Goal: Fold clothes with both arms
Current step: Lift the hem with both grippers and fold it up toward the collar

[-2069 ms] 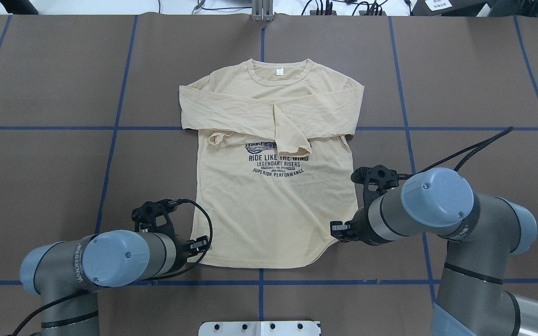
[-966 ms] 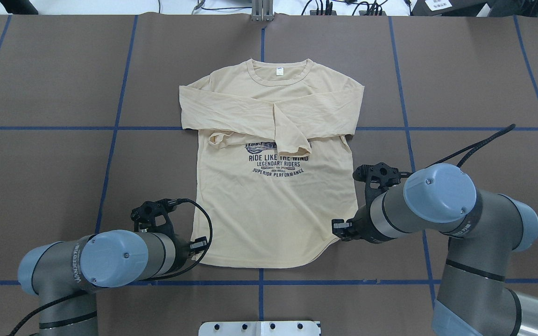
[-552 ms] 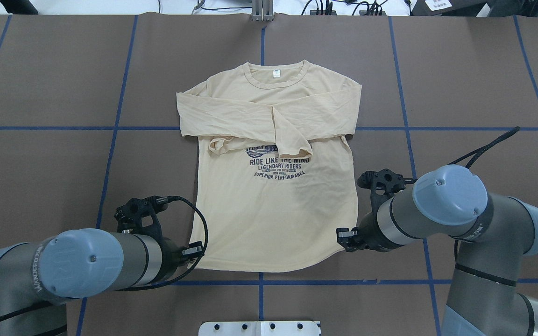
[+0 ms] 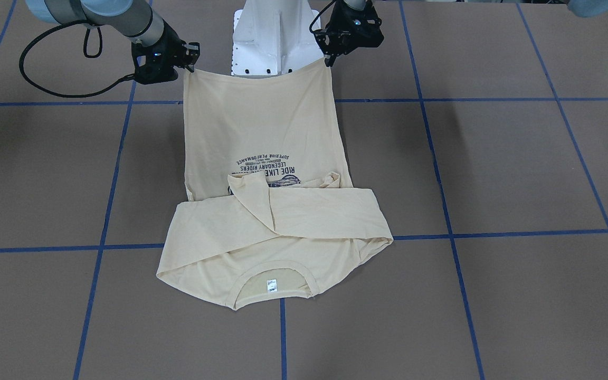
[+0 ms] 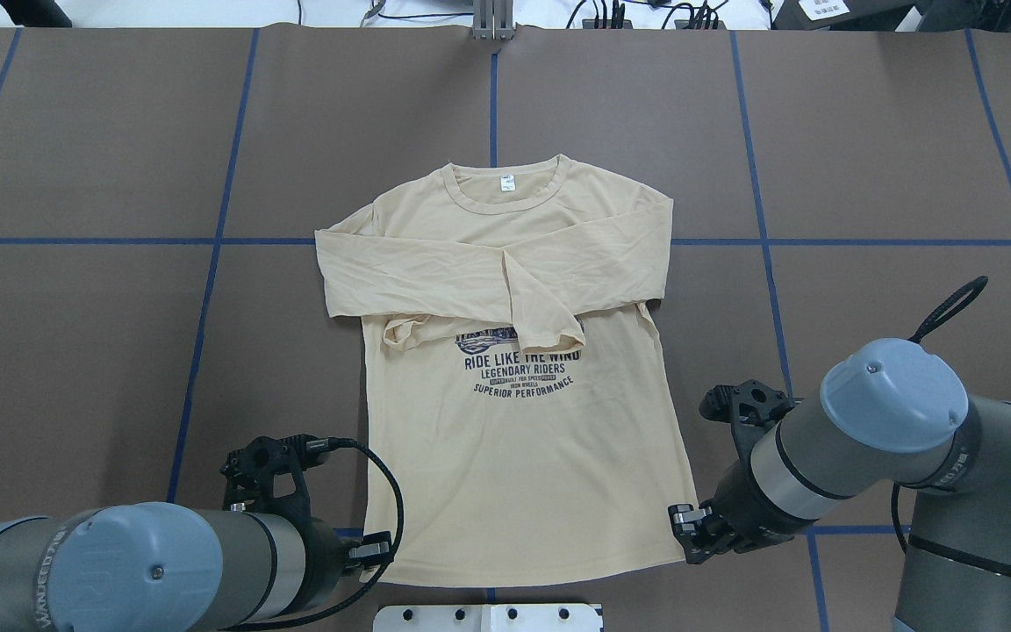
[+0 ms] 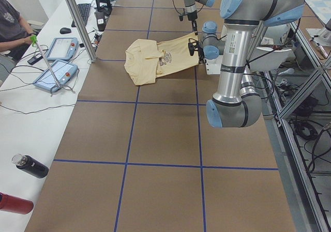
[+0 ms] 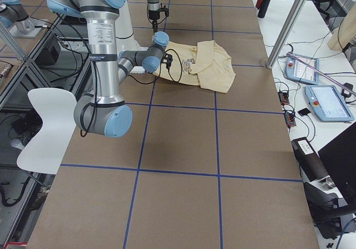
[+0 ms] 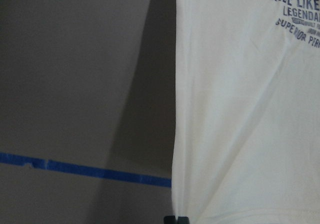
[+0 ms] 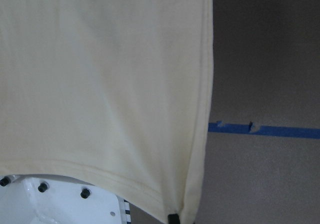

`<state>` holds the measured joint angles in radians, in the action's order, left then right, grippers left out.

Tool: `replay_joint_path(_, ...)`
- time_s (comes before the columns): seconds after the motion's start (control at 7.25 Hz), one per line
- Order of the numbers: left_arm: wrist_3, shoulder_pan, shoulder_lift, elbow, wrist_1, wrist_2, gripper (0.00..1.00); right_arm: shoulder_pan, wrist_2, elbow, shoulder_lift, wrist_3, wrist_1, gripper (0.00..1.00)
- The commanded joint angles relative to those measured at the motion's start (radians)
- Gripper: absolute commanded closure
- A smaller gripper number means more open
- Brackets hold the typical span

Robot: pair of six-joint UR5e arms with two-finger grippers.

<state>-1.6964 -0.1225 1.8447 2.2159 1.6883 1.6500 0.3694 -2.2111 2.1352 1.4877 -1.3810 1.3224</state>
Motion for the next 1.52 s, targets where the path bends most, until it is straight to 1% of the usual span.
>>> replay_joint_path(0.0, 0.001, -0.026, 0.007, 0.059, -0.05, 0.022, 1.0, 0.078, -0.004, -0.011, -0.012, 0.019, -0.003, 1.0)
replay_joint_path(0.14, 0.004, -0.11, 0.016, 0.085, -0.071, 0.062, 1.0, 0.173, -0.009, -0.029, -0.032, 0.048, -0.003, 1.0)
replay_joint_path(0.28, 0.015, -0.211, 0.048, 0.081, -0.075, 0.142, 1.0, 0.266, -0.016, -0.064, -0.053, 0.074, 0.001, 1.0)
replay_joint_path(0.41, 0.088, -0.286, 0.083, 0.081, -0.075, 0.18, 1.0, 0.375, -0.086, -0.121, -0.11, 0.114, 0.003, 1.0)
replay_joint_path(0.55, 0.121, -0.387, 0.124, 0.068, -0.073, 0.236, 1.0, 0.461, -0.128, -0.179, -0.174, 0.129, 0.004, 1.0)
replay_joint_path(0.69, 0.167, -0.514, 0.149, 0.042, -0.07, 0.355, 1.0, 0.526, -0.148, -0.237, -0.247, 0.131, 0.006, 1.0)
replay_joint_path(0.83, 0.226, -0.616, 0.187, -0.043, -0.064, 0.413, 1.0, 0.564, -0.148, -0.298, -0.3, 0.134, 0.003, 1.0)
replay_joint_path(0.97, 0.278, -0.641, 0.233, -0.165, -0.03, 0.409, 1.0, 0.583, -0.144, -0.381, -0.366, 0.17, 0.001, 1.0)
replay_joint_path(1.1, 0.273, -0.649, 0.252, -0.329, 0.135, 0.407, 1.0, 0.58, -0.138, -0.471, -0.419, 0.178, 0.001, 1.0)
replay_joint_path(1.24, 0.258, -0.651, 0.254, -0.472, 0.313, 0.404, 1.0, 0.58, -0.136, -0.557, -0.478, 0.18, -0.002, 1.0)
replay_joint_path(1.38, 0.256, -0.649, 0.257, -0.566, 0.411, 0.402, 1.0, 0.58, -0.124, -0.618, -0.535, 0.18, -0.002, 1.0)
